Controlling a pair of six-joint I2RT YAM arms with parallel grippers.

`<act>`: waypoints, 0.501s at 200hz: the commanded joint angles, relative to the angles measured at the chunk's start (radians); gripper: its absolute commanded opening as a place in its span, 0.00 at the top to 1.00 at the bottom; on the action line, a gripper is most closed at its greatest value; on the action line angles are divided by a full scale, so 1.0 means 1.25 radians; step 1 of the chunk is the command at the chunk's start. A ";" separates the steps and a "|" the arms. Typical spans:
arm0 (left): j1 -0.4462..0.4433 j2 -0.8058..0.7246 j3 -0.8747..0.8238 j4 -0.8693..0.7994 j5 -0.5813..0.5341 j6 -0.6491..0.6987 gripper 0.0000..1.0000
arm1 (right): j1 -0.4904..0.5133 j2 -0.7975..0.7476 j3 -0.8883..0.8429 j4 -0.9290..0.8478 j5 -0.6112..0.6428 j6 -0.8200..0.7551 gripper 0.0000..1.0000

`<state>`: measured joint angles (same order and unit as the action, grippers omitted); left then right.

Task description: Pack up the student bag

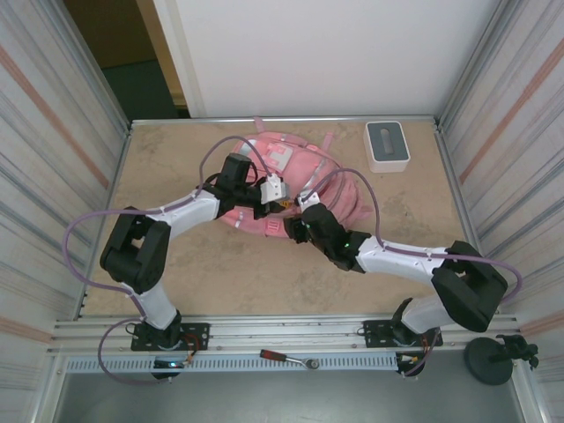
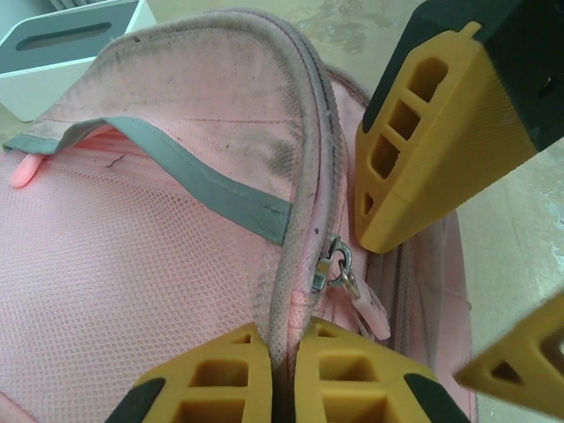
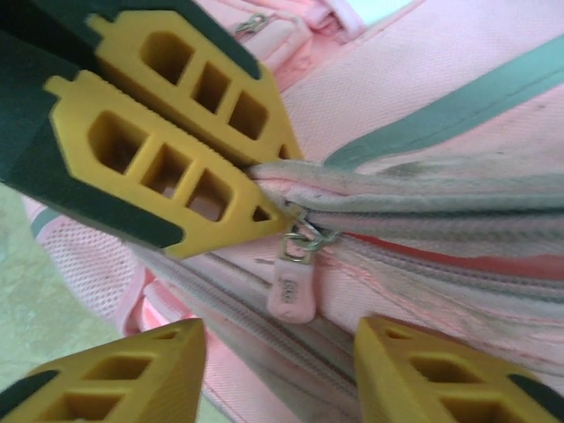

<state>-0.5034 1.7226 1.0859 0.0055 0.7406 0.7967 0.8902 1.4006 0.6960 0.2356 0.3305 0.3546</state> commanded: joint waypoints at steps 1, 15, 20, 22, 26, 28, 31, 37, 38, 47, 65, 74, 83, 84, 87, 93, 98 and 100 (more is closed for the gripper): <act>0.002 -0.028 0.007 0.003 0.132 -0.028 1.00 | -0.013 0.010 0.007 0.001 0.111 0.001 0.65; 0.006 -0.025 0.007 -0.004 0.131 -0.024 1.00 | -0.023 0.002 0.002 -0.003 0.113 0.000 0.73; 0.006 -0.024 0.007 -0.006 0.131 -0.022 1.00 | -0.028 -0.002 0.000 -0.007 0.109 0.000 0.75; 0.007 -0.024 0.007 -0.008 0.130 -0.022 1.00 | -0.030 -0.004 -0.001 -0.008 0.107 0.000 0.76; 0.008 -0.023 0.008 -0.011 0.129 -0.020 1.00 | -0.034 -0.009 -0.003 -0.011 0.101 0.000 0.77; 0.008 -0.022 0.009 -0.013 0.128 -0.018 1.00 | -0.036 -0.011 -0.005 -0.012 0.098 0.000 0.78; 0.009 -0.021 0.010 -0.017 0.126 -0.017 1.00 | -0.040 -0.015 -0.008 -0.013 0.092 0.000 0.79; 0.009 -0.019 0.013 -0.024 0.122 -0.013 1.00 | -0.047 -0.025 -0.015 -0.012 0.078 -0.001 0.81; 0.009 -0.019 0.014 -0.025 0.121 -0.012 1.00 | -0.048 -0.027 -0.016 -0.012 0.076 -0.002 0.82; 0.010 -0.014 0.017 -0.036 0.116 -0.006 1.00 | -0.064 -0.039 -0.029 -0.009 0.047 -0.002 0.84; 0.010 -0.007 0.020 -0.044 0.109 0.002 1.00 | -0.103 -0.057 -0.045 -0.002 -0.044 -0.014 0.87; 0.009 -0.004 0.020 -0.047 0.105 0.004 1.00 | -0.117 -0.063 -0.049 -0.003 -0.074 -0.019 0.89; 0.010 0.000 0.022 -0.049 0.107 0.004 1.00 | -0.126 -0.069 -0.053 -0.001 -0.102 -0.027 0.91; 0.010 0.000 0.023 -0.050 0.108 0.004 1.00 | -0.128 -0.069 -0.054 -0.001 -0.105 -0.028 0.91; 0.010 0.001 0.024 -0.050 0.107 0.005 1.00 | -0.131 -0.072 -0.056 -0.002 -0.112 -0.029 0.92; 0.010 0.003 0.026 -0.055 0.107 0.006 1.00 | -0.135 -0.076 -0.057 -0.002 -0.125 -0.031 0.93; 0.010 0.003 0.027 -0.061 0.106 0.008 0.98 | -0.137 -0.079 -0.058 -0.001 -0.132 -0.034 0.93; 0.010 0.003 0.029 -0.063 0.105 0.009 0.97 | -0.138 -0.082 -0.059 0.000 -0.135 -0.035 0.93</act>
<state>-0.4927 1.7317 1.0908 -0.0002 0.7616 0.8001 0.7681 1.3285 0.6460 0.2470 0.1829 0.3515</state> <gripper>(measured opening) 0.101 0.078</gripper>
